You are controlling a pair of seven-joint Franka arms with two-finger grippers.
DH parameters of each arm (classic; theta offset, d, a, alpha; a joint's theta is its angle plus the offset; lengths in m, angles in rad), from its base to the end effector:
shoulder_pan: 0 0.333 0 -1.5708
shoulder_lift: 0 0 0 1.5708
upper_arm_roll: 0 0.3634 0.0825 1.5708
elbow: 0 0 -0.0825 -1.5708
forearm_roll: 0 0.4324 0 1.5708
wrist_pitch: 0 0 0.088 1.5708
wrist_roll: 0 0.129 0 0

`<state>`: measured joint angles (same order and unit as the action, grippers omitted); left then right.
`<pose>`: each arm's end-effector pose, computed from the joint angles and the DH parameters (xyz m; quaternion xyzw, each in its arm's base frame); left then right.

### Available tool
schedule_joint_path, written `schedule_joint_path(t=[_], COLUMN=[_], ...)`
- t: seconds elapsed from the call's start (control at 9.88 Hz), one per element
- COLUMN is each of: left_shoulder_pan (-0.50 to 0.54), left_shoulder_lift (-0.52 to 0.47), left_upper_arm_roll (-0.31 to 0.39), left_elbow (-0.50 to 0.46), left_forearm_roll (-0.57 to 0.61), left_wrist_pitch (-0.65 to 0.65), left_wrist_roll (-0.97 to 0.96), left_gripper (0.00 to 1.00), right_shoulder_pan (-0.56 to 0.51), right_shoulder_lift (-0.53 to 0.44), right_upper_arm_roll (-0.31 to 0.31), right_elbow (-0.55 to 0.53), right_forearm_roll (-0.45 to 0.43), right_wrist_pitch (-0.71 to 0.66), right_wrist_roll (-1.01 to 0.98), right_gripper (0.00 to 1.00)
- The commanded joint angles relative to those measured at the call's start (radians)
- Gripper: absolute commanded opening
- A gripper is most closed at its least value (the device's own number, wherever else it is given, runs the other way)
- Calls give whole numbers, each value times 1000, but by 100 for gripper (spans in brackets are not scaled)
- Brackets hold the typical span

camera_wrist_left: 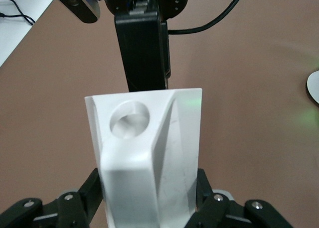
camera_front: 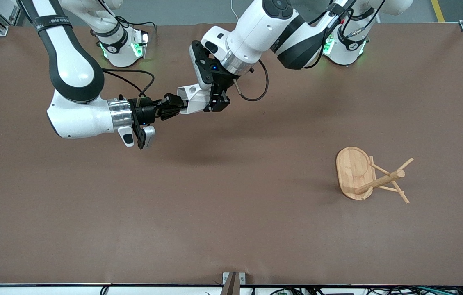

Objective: Hang cup on rack
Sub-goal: 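Open the right gripper and withdraw it while the left gripper holds the cup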

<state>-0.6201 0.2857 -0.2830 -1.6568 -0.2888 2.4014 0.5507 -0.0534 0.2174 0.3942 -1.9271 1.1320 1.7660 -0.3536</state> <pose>0.4761 -0.5781 0.5104 0.7778 -0.5647 0.1970 0.1932 0.5692 0.2938 0.4234 -0.8258 -0.0925 0.1545 0.5344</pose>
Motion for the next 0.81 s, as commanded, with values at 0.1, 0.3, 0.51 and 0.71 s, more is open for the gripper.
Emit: schedule_joint_path(t=[0.1, 0.3, 0.51, 0.71], left_shoulder_pan=[-4, 0, 3, 10], left_shoulder_lift=[27, 27, 32, 33], left_upper_arm_roll=[-1, -1, 1, 13], left_elbow=[-11, -11, -9, -12], left_forearm_roll=[-12, -6, -1, 0], left_wrist_pitch=[-4, -5, -4, -8], left_wrist_roll=[20, 25, 23, -8], left_gripper=[0, 0, 0, 1], right_shoulder_pan=[-9, -49, -51, -51], right_shoulder_lift=[-43, -49, -84, -139], right_upper_arm_roll=[-8, -27, -114, -204], right_elbow=[3, 34, 65, 82], right_forearm_roll=[-27, -180, -323, -537], right_wrist_pitch=[-7, -7, -10, 0], right_wrist_roll=[42, 74, 88, 145], right_gripper=[100, 100, 100, 100])
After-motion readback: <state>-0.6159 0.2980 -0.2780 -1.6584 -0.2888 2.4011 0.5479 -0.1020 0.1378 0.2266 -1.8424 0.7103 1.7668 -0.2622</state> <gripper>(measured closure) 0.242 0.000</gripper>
